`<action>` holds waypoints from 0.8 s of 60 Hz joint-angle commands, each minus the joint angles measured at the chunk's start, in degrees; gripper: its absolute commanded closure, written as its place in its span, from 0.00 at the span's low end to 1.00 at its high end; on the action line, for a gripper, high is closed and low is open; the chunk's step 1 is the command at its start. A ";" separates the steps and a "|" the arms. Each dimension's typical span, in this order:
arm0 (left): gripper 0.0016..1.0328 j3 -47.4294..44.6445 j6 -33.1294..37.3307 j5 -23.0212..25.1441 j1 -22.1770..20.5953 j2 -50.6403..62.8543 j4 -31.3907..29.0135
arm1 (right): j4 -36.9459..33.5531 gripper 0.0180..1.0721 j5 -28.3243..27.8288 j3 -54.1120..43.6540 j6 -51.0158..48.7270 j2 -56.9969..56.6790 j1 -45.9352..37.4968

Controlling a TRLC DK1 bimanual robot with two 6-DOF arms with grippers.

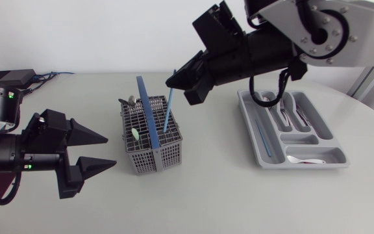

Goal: Unload the cutlery basket into the drawer organizer.

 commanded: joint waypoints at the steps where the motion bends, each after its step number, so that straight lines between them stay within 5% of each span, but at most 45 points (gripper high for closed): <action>1: 0.05 -1.51 -1.08 -0.27 -0.47 -0.93 -0.63 | -2.37 0.94 0.12 2.81 1.63 -2.14 -1.63; 22: 0.05 -2.04 -0.73 -0.36 -0.30 -1.90 -0.89 | -24.87 0.94 2.93 12.74 -8.74 1.90 -18.51; 48: 0.05 -1.95 -0.64 -0.36 -0.21 -2.07 -0.98 | -29.88 0.94 7.24 11.33 -12.43 13.15 -34.94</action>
